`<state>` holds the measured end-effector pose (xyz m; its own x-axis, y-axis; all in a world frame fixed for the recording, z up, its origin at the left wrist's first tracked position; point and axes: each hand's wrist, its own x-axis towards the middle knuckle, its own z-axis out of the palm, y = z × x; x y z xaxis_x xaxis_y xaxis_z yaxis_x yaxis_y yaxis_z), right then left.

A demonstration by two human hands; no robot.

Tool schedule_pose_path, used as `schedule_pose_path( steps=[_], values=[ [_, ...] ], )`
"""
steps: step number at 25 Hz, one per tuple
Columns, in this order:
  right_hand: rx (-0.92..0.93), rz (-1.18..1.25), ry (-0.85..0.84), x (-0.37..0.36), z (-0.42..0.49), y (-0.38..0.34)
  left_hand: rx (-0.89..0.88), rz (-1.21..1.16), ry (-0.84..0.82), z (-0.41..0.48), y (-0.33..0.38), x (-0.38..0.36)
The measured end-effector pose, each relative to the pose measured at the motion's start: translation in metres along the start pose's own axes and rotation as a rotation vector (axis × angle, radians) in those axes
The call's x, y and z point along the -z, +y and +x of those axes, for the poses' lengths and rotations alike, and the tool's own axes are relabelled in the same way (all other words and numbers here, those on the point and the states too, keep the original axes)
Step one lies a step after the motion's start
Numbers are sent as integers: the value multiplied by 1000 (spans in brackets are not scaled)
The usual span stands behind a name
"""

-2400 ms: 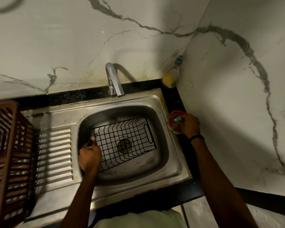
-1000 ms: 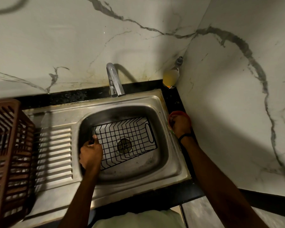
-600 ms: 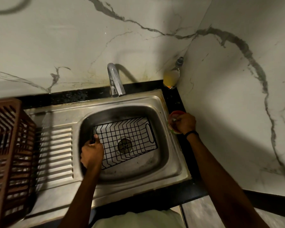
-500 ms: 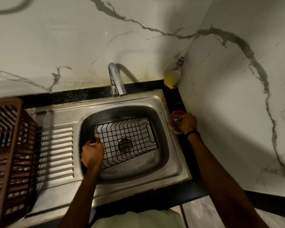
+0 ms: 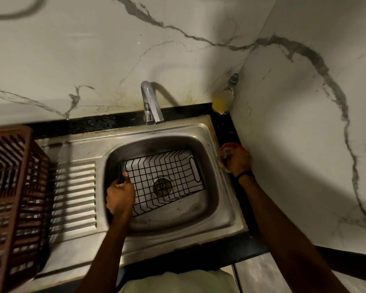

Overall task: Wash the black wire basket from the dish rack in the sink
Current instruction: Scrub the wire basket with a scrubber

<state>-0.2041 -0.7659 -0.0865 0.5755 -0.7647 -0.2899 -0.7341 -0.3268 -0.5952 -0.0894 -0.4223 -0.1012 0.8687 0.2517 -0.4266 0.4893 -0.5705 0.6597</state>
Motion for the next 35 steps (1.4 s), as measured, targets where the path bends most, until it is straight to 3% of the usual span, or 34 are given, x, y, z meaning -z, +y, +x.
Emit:
schedule_pose_path(
  steps=[2,5,10,16,21,24,26,28,30,33,35],
  values=[
    [-31,67,9,-7,6,5,1,-1,3,-10,11,9],
    [-77,-53,49,-14,13,2,-24,-2,13,-16,20,16],
    [47,-306,66,-25,11,0,-13,3,16,-9,15,29],
    [92,-285,106,-18,2,-7,-5,-56,3,-11,17,47],
    [-18,80,219,-7,-26,-17,-54,-99,9,-6,20,63],
    [-250,555,246,-7,-41,-23,-126,-147,28,-1,19,70],
    [-310,503,364,-7,-45,-20,-190,-166,31,-2,20,75],
    [-362,466,319,-11,-39,-4,-229,-199,36,-2,24,77],
    [-426,718,226,-14,-25,15,-242,-246,21,-6,30,77],
    [-516,1219,208,1,-57,-19,-262,-300,28,-7,33,74],
    [-538,1559,77,1,-84,-36,-284,-334,44,-9,36,74]
  ],
)
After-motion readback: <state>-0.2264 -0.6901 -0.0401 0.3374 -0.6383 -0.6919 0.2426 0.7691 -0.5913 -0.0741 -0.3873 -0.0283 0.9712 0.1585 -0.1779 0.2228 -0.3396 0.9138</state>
